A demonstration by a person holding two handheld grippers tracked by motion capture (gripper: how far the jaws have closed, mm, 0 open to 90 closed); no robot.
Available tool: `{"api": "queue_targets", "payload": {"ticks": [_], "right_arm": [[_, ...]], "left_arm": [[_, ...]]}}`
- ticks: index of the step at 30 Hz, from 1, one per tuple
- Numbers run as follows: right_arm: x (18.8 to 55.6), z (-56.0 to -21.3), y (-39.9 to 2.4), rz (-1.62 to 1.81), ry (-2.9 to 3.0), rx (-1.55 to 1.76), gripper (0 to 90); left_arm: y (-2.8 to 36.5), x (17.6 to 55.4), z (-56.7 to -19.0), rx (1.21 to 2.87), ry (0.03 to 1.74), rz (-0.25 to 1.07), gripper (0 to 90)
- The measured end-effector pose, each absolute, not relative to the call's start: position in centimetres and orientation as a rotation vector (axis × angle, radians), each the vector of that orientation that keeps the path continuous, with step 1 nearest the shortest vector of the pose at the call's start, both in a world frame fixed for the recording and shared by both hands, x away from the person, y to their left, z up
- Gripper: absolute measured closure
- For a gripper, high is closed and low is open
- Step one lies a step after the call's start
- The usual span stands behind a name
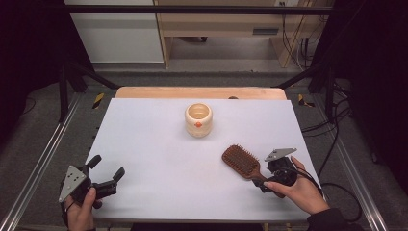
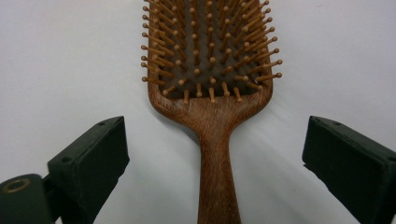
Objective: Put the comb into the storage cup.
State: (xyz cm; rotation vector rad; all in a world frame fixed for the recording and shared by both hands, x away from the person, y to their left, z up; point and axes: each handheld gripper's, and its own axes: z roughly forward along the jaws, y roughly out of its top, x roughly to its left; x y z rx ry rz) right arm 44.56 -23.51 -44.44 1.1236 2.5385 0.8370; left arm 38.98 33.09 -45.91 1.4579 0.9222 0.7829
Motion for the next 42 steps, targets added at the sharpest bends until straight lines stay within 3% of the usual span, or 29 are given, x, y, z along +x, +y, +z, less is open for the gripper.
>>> {"api": "queue_targets", "payload": {"ticks": [12, 23, 42], "right_arm": [[44.7, -45.1, -23.7, 0.822, 2.553, 1.238, 21.6], [45.4, -45.6, -23.2, 0.682, 2.659, 1.205, 45.5], [45.4, -45.6, -22.7, 0.607, 2.661, 1.169, 66.4]], "left_arm": [[33.0, 39.0, -46.0, 1.462, 0.925, 0.777, 1.3], [33.1, 39.0, -46.0, 1.46, 0.926, 0.776, 1.3], [33.1, 39.0, -46.0, 1.463, 0.925, 0.776, 1.3]]}}
